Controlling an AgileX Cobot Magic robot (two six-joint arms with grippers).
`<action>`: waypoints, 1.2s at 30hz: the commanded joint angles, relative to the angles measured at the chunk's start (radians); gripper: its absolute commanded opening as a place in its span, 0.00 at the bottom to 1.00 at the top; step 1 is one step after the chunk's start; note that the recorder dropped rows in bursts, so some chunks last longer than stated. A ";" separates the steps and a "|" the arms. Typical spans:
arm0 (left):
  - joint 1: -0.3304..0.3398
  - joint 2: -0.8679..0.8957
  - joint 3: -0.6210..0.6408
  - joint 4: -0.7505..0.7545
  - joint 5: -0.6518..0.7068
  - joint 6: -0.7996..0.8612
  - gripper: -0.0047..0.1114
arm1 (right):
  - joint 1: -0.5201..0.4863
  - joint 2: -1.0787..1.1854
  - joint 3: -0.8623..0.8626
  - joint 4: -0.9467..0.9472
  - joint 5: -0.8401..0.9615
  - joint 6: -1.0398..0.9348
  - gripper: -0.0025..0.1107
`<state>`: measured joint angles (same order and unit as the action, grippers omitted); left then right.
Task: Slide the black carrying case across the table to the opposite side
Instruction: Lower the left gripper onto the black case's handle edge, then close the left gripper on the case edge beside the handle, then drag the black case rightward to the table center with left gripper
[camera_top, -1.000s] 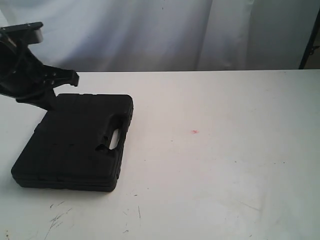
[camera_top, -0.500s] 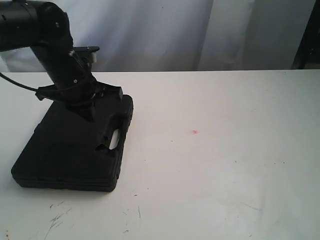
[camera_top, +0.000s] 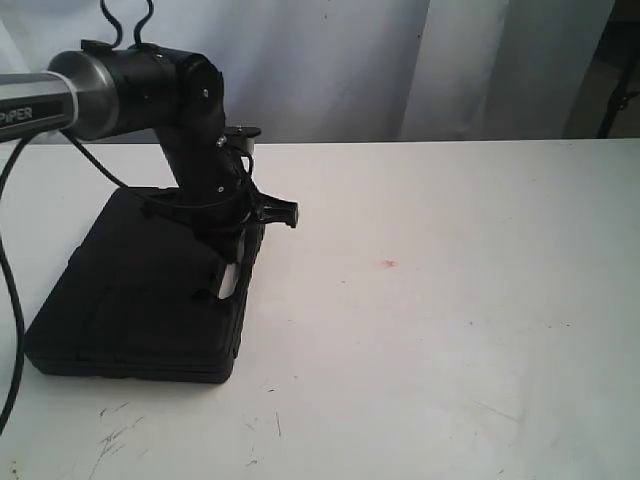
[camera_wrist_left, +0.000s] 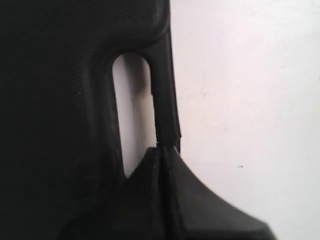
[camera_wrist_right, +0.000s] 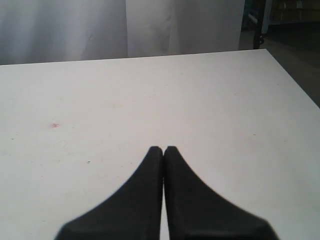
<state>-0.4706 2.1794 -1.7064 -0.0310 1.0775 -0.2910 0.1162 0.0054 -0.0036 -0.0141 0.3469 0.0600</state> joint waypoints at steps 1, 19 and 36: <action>-0.017 0.031 -0.040 0.050 0.017 -0.068 0.05 | -0.007 -0.005 0.004 -0.003 -0.001 0.001 0.02; -0.017 0.061 -0.045 -0.018 -0.067 -0.043 0.41 | -0.007 -0.005 0.004 -0.003 -0.001 0.001 0.02; -0.017 0.120 -0.045 -0.023 -0.123 -0.079 0.04 | -0.007 -0.005 0.004 -0.003 -0.001 0.001 0.02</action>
<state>-0.4824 2.3042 -1.7452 -0.0422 0.9955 -0.3600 0.1162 0.0054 -0.0036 -0.0141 0.3469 0.0600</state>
